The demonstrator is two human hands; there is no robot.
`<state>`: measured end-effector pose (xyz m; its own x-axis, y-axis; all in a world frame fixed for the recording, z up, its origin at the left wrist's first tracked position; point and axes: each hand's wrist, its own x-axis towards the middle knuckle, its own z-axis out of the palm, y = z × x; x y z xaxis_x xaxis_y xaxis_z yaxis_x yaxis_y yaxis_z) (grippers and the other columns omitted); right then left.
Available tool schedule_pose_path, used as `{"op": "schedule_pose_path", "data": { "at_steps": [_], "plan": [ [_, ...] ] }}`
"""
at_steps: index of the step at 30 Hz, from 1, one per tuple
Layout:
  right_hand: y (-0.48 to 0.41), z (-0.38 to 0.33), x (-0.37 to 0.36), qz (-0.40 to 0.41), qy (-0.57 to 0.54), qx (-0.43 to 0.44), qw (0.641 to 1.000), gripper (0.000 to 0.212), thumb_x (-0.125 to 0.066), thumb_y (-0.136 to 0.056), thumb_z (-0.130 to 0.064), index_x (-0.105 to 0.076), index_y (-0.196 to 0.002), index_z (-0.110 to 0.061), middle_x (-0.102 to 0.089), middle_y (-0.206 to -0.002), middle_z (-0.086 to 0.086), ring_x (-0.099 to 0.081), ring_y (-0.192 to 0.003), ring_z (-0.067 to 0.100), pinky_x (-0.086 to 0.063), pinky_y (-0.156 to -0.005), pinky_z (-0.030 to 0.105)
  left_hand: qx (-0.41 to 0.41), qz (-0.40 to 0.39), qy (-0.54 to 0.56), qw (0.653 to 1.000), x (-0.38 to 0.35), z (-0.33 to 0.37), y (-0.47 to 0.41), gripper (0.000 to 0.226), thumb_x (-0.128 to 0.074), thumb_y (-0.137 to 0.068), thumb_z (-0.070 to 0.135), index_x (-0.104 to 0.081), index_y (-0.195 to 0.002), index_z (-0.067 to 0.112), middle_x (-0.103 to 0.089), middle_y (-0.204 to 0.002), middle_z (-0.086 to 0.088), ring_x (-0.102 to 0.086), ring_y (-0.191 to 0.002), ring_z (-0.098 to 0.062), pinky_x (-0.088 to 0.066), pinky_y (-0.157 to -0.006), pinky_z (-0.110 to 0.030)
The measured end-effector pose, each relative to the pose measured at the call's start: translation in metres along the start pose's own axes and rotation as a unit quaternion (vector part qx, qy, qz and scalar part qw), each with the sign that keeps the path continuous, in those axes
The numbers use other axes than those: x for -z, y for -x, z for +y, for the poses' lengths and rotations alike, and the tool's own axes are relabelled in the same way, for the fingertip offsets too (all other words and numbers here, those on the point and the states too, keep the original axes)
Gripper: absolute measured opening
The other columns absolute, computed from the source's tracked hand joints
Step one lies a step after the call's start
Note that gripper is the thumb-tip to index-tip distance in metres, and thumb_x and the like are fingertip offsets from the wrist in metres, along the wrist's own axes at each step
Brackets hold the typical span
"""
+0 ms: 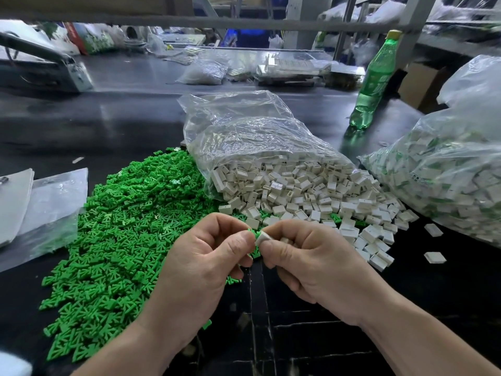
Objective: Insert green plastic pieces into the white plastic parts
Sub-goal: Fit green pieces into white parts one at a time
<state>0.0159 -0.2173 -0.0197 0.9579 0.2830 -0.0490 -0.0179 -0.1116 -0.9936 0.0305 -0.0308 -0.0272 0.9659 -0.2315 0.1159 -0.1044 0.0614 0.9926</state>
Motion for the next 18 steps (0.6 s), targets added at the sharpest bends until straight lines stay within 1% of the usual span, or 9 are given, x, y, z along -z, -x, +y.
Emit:
{"op": "schedule_pose_path", "data": {
  "at_steps": [1,4,7,9,11,15,17,18],
  "plan": [
    [0.0,0.0,0.0,0.003,-0.01,0.001,1.0,0.014,-0.069,-0.089,-0.039,-0.073,-0.086,-0.026,-0.053,-0.06,0.005,-0.043,-0.046,0.012,-0.032,-0.037,0.019,0.0,-0.001,-0.001,1.0,-0.001,0.0,0.0,0.01,-0.068,-0.08,0.029,-0.071,-0.084,0.02,-0.07,-0.075,-0.008,-0.065,-0.066,-0.015,-0.051,-0.058,-0.023],
    [0.0,0.0,0.0,0.016,-0.04,-0.001,0.999,0.023,-0.07,-0.083,-0.044,-0.073,-0.087,-0.022,-0.057,-0.07,0.013,-0.043,-0.048,0.016,-0.031,-0.037,0.02,0.004,-0.001,0.008,1.0,0.0,-0.001,-0.001,0.01,-0.067,-0.081,0.028,-0.071,-0.083,0.019,-0.07,-0.076,-0.009,-0.064,-0.065,-0.017,-0.051,-0.056,-0.023],
    [0.0,-0.002,-0.002,0.023,-0.04,0.006,0.999,0.017,-0.068,-0.091,-0.037,-0.071,-0.08,-0.023,-0.059,-0.066,0.005,-0.044,-0.047,0.013,-0.032,-0.036,0.019,0.019,-0.015,0.011,1.0,0.0,-0.002,0.0,0.012,-0.066,-0.083,0.029,-0.071,-0.083,0.018,-0.07,-0.076,-0.008,-0.064,-0.065,-0.018,-0.05,-0.056,-0.023],
    [0.001,-0.001,-0.005,0.028,-0.006,0.013,1.0,0.017,-0.064,-0.097,-0.031,-0.07,-0.082,-0.023,-0.06,-0.067,0.001,-0.046,-0.047,0.01,-0.034,-0.038,0.017,0.037,-0.023,0.017,0.999,0.001,-0.003,0.0,0.013,-0.066,-0.083,0.03,-0.071,-0.083,0.018,-0.07,-0.075,-0.008,-0.063,-0.064,-0.018,-0.05,-0.056,-0.022],
    [0.001,-0.001,-0.006,0.027,0.021,0.014,0.999,0.016,-0.063,-0.098,-0.029,-0.07,-0.084,-0.024,-0.061,-0.069,-0.002,-0.048,-0.048,0.006,-0.035,-0.041,0.014,0.058,-0.037,0.032,0.997,0.002,-0.004,0.001,0.014,-0.068,-0.082,0.03,-0.071,-0.082,0.017,-0.069,-0.075,-0.01,-0.062,-0.063,-0.017,-0.049,-0.055,-0.022],
    [0.001,-0.004,-0.009,0.032,0.022,-0.002,0.999,0.017,-0.063,-0.099,-0.029,-0.07,-0.085,-0.022,-0.06,-0.068,-0.003,-0.048,-0.047,0.006,-0.035,-0.039,0.015,0.063,-0.057,0.029,0.996,0.004,-0.005,-0.001,0.015,-0.07,-0.082,0.031,-0.07,-0.083,0.016,-0.071,-0.08,-0.013,-0.064,-0.068,-0.019,-0.051,-0.058,-0.025],
    [0.002,-0.006,-0.011,0.042,-0.01,-0.031,0.999,0.02,-0.063,-0.098,-0.029,-0.068,-0.083,-0.017,-0.057,-0.068,0.001,-0.046,-0.046,0.009,-0.032,-0.037,0.018,0.061,-0.058,0.012,0.996,0.005,-0.002,-0.002,0.02,-0.068,-0.083,0.036,-0.069,-0.083,0.016,-0.072,-0.083,-0.014,-0.065,-0.071,-0.02,-0.053,-0.06,-0.028],
    [0.002,-0.008,-0.011,0.043,-0.037,-0.048,0.997,0.022,-0.063,-0.098,-0.029,-0.067,-0.08,-0.017,-0.055,-0.068,0.004,-0.044,-0.046,0.011,-0.03,-0.036,0.019,0.053,-0.05,-0.002,0.997,0.006,-0.001,-0.003,0.025,-0.066,-0.083,0.042,-0.07,-0.083,0.017,-0.071,-0.083,-0.012,-0.065,-0.072,-0.02,-0.054,-0.061,-0.029]
  ]
}}
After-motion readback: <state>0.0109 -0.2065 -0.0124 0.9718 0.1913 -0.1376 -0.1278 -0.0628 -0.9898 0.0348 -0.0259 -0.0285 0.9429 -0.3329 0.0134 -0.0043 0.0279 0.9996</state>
